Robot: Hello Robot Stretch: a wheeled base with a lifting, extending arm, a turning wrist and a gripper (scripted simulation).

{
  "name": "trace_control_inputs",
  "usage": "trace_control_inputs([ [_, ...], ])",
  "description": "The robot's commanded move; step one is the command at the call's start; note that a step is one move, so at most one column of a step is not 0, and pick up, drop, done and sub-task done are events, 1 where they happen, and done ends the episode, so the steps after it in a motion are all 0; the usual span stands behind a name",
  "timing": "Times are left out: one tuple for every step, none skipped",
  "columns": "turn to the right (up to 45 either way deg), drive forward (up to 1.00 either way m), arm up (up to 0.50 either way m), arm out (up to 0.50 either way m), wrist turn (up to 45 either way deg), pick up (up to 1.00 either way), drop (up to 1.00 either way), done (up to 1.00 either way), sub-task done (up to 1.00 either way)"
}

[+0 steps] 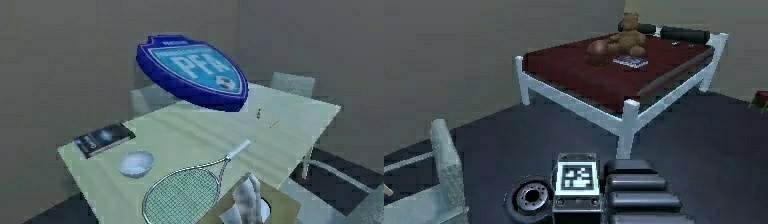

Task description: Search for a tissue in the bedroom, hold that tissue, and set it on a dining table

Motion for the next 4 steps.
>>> trace_control_inputs([
  [45.0, 0.00, 0.00, 0.00, 0.0, 0.00, 0.00, 0.00, 0.00],
  [12.0, 0.00, 0.00, 0.00, 0.0, 0.00, 0.00, 0.00, 0.00],
  [-45.0, 0.00, 0.00, 0.00, 0.0, 0.00, 0.00, 0.00, 0.00],
  [-45.0, 0.00, 0.00, 0.00, 0.0, 0.00, 0.00, 0.00, 0.00],
])
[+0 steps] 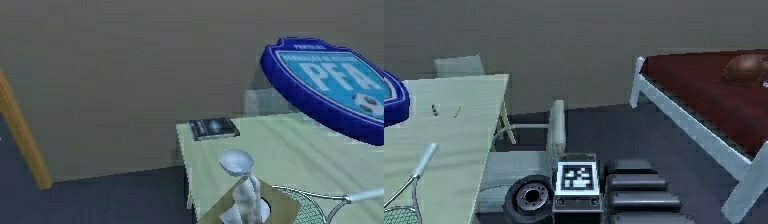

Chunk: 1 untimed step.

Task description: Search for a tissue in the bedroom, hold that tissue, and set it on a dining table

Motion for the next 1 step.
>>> trace_control_inputs([
  [-45.0, 0.00, 0.00, 0.00, 0.0, 0.00, 0.00, 0.00, 0.00],
])
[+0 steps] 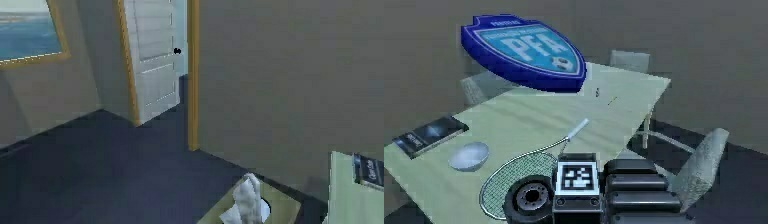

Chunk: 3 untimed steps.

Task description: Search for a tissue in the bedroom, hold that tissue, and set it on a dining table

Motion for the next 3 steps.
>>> trace_control_inputs([
  [45.0, 0.00, 0.00, 0.00, 0.0, 0.00, 0.00, 0.00, 0.00],
  [45.0, 0.00, 0.00, 0.00, 0.0, 0.00, 0.00, 0.00, 0.00],
  [33.0, 0.00, 0.00, 0.00, 0.0, 0.00, 0.00, 0.00, 0.00],
])
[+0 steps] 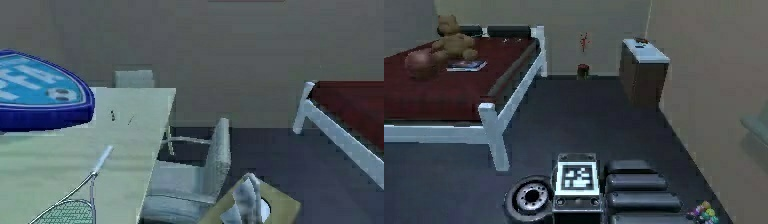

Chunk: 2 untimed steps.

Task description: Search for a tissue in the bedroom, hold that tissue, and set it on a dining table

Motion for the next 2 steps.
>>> trace_control_inputs([
  [-45.0, 0.00, 0.00, 0.00, 0.0, 0.00, 0.00, 0.00, 0.00],
  [-45.0, 0.00, 0.00, 0.00, 0.0, 0.00, 0.00, 0.00, 0.00],
])
